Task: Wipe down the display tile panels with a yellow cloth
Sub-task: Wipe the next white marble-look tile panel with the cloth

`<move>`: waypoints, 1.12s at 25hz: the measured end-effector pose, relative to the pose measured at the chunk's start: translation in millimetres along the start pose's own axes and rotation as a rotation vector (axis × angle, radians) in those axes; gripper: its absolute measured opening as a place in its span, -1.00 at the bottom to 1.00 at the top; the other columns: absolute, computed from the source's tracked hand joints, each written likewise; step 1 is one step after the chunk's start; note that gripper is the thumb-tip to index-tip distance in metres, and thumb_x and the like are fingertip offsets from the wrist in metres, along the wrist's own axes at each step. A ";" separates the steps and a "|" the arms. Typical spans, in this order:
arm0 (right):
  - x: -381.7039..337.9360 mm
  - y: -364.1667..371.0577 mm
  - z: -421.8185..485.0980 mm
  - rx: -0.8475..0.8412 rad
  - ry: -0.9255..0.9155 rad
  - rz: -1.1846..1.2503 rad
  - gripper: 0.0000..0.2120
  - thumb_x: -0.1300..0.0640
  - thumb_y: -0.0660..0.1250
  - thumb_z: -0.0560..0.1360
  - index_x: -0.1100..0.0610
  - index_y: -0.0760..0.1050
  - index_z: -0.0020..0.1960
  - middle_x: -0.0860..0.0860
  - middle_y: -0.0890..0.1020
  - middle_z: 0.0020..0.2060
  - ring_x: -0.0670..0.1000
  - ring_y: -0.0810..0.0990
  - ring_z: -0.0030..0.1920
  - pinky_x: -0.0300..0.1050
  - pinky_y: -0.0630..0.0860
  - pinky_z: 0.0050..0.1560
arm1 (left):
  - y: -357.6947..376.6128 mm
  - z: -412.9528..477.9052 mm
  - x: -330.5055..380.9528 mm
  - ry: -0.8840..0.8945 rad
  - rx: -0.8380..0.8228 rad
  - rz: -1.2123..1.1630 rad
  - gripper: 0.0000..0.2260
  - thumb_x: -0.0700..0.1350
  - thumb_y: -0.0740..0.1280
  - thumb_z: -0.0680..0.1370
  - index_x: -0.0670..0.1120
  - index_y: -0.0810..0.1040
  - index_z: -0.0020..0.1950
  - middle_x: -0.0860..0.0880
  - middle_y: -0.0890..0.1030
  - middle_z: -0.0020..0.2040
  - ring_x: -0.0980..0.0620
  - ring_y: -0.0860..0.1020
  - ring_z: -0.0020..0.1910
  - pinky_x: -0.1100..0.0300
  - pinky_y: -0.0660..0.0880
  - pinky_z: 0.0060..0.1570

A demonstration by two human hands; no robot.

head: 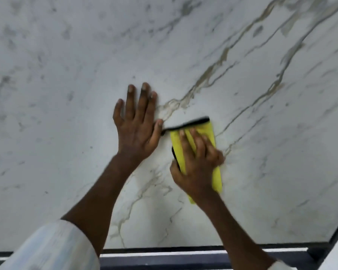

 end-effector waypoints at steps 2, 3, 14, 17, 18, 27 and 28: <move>-17.3 -19.3 107.6 0.068 0.003 0.035 -0.22 -0.18 0.38 0.39 -0.02 0.37 0.59 0.07 0.40 0.53 0.18 0.34 0.41 0.31 0.33 0.26 | -4.1 1.2 -0.9 0.011 0.006 -0.022 -0.43 0.08 0.11 0.71 -0.17 0.22 0.67 -0.19 0.18 0.67 -0.26 0.08 0.67 -0.28 0.12 0.54; -21.7 -30.5 156.8 0.073 0.026 0.079 -0.19 -0.19 0.36 0.38 -0.03 0.33 0.60 0.06 0.36 0.57 0.13 0.26 0.43 0.27 0.27 0.29 | -4.8 1.2 -1.1 0.016 0.009 -0.031 -0.45 0.07 0.10 0.72 -0.17 0.22 0.66 -0.19 0.18 0.67 -0.25 0.08 0.67 -0.28 0.12 0.53; 2.6 -10.7 127.7 0.022 -0.239 -0.164 -0.47 -0.14 -0.02 0.70 -0.10 0.20 0.65 -0.02 0.27 0.64 0.12 0.23 0.59 0.37 0.24 0.34 | -0.3 0.7 -0.9 0.024 0.019 -0.055 -0.46 0.02 0.08 0.70 -0.20 0.28 0.63 -0.18 0.24 0.65 -0.27 0.15 0.65 -0.27 0.14 0.53; 15.0 -41.9 205.1 0.111 -0.234 -0.288 -0.47 -0.13 0.05 0.68 -0.13 0.20 0.64 -0.05 0.28 0.63 0.07 0.23 0.59 0.31 0.10 0.37 | -6.3 -0.5 1.6 0.019 0.014 -0.083 -0.47 0.03 0.13 0.69 -0.16 0.29 0.63 -0.16 0.23 0.66 -0.25 0.15 0.66 -0.25 0.14 0.53; 20.1 -56.1 238.6 0.107 -0.214 -0.307 -0.46 -0.13 0.06 0.67 -0.13 0.20 0.65 -0.06 0.26 0.64 0.07 0.22 0.59 0.33 0.07 0.38 | -7.1 0.0 1.3 0.016 0.016 -0.093 -0.47 0.02 0.14 0.69 -0.16 0.30 0.63 -0.15 0.23 0.66 -0.25 0.16 0.66 -0.24 0.14 0.53; -22.6 -45.2 220.8 0.145 0.081 -0.066 -0.35 0.00 0.11 0.54 0.02 0.29 0.64 0.00 0.23 0.65 0.11 0.17 0.65 0.33 0.27 0.32 | -2.9 -0.5 0.8 0.020 0.023 -0.116 -0.47 0.02 0.12 0.68 -0.17 0.31 0.62 -0.15 0.25 0.66 -0.23 0.15 0.66 -0.23 0.14 0.51; -15.8 -42.0 205.0 0.130 0.008 -0.090 -0.35 0.02 0.15 0.53 0.03 0.31 0.62 -0.01 0.26 0.64 0.11 0.20 0.64 0.35 0.29 0.31 | -3.6 0.1 0.0 0.016 0.020 -0.118 -0.47 0.02 0.13 0.67 -0.18 0.33 0.61 -0.16 0.25 0.66 -0.23 0.15 0.66 -0.24 0.15 0.50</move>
Point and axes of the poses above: each hand's wrist, its own z-axis towards the middle knuckle, its own y-axis out of the palm, x = y × z, the point moved 5 cm from there along z, towards the middle knuckle
